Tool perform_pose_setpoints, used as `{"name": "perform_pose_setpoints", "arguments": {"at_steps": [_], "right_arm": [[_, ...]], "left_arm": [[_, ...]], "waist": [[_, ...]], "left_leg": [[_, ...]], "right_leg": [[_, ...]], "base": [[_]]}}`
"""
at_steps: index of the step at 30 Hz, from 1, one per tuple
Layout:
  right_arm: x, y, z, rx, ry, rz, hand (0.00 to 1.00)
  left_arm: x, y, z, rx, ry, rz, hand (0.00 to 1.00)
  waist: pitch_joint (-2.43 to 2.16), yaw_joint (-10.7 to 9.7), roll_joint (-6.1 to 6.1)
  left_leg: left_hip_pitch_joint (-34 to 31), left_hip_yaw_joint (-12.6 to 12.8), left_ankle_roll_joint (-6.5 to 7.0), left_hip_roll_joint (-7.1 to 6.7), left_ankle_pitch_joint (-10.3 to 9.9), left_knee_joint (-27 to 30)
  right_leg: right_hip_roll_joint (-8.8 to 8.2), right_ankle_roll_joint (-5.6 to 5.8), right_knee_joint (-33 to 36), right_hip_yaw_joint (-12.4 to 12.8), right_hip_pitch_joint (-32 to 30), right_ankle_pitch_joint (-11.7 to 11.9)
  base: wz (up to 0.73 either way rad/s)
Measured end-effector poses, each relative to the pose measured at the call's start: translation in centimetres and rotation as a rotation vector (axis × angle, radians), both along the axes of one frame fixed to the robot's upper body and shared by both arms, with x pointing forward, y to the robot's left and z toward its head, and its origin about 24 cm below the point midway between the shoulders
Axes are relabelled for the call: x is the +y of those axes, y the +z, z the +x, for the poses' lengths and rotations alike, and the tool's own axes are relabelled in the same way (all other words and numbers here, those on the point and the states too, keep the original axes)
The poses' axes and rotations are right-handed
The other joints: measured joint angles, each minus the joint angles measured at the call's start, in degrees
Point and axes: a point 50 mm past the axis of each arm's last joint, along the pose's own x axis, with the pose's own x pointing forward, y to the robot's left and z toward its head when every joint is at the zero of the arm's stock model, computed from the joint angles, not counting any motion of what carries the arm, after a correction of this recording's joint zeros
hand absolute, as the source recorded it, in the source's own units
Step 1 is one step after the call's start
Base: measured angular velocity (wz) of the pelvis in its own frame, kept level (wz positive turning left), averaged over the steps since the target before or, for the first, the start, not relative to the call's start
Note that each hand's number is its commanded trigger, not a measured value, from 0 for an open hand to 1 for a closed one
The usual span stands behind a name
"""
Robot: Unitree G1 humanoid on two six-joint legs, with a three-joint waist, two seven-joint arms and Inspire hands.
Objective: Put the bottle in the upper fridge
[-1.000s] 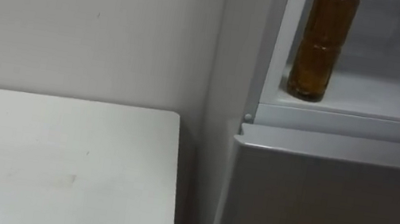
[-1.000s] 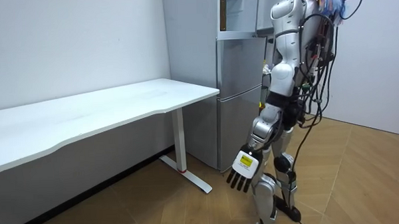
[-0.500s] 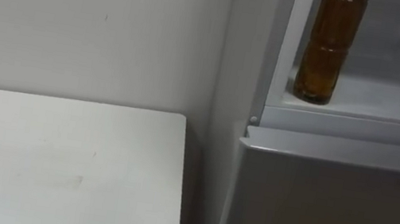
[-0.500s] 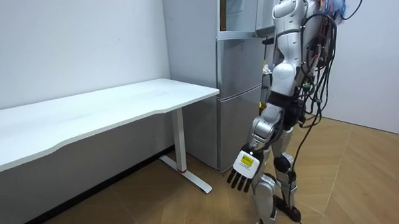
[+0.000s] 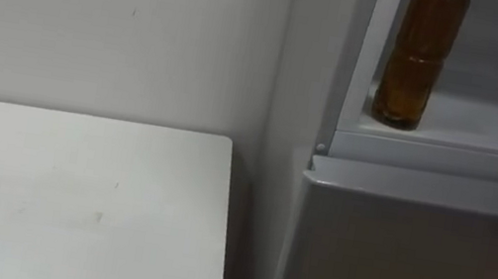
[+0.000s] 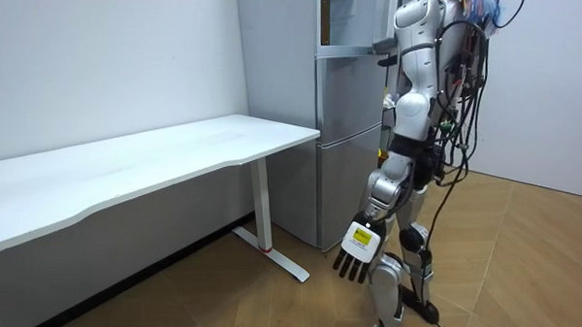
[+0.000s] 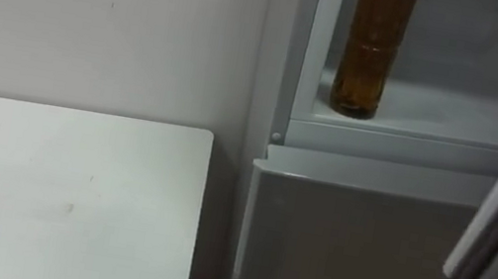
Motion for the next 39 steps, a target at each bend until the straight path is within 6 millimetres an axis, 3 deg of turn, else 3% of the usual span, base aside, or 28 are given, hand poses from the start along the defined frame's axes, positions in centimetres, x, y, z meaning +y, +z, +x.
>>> {"name": "perform_pose_setpoints", "arguments": {"at_steps": [6,11,21,39], "right_arm": [[0.4,0.5,0.3,-0.019,0.028,-0.005,0.0],[0.6,0.9,0.7,-0.029,0.068,-0.015,0.0],[1.6,1.9,1.5,-0.034,0.14,-0.119,0.0],[2.4,2.8,1.5,-0.095,0.222,-0.146,0.0]], "left_arm": [[-0.2,-0.1,0.3,0.004,-0.03,-0.002,0.0],[-0.3,-0.1,0.6,-0.002,-0.05,-0.005,0.0],[-0.3,-0.1,1.0,-0.01,-0.066,-0.005,0.0],[-0.1,0.0,1.4,-0.022,-0.11,0.0,0.0]], "waist": [[-0.2,1.5,0.33],[-0.32,1.5,0.69],[-0.29,2.71,1.23],[-0.17,2.75,0.5]], "left_leg": [[-0.52,-0.42,-0.01,0.13,-0.01,0.96],[-0.46,-1.26,-0.02,0.28,-0.01,1.0],[-1.21,-2.0,-0.09,0.34,-0.1,1.01],[-1.35,-2.02,-0.1,0.33,-0.09,0.98]], "right_leg": [[0.0,-0.12,-0.02,-0.43,0.2,0.07],[0.05,-0.18,-0.13,-1.73,0.91,0.11],[0.14,-0.34,-0.65,-2.59,0.89,0.25],[0.2,-0.35,-1.44,-2.88,1.18,0.49]], "base": [[0.03],[0.11],[0.04],[0.0]]}}
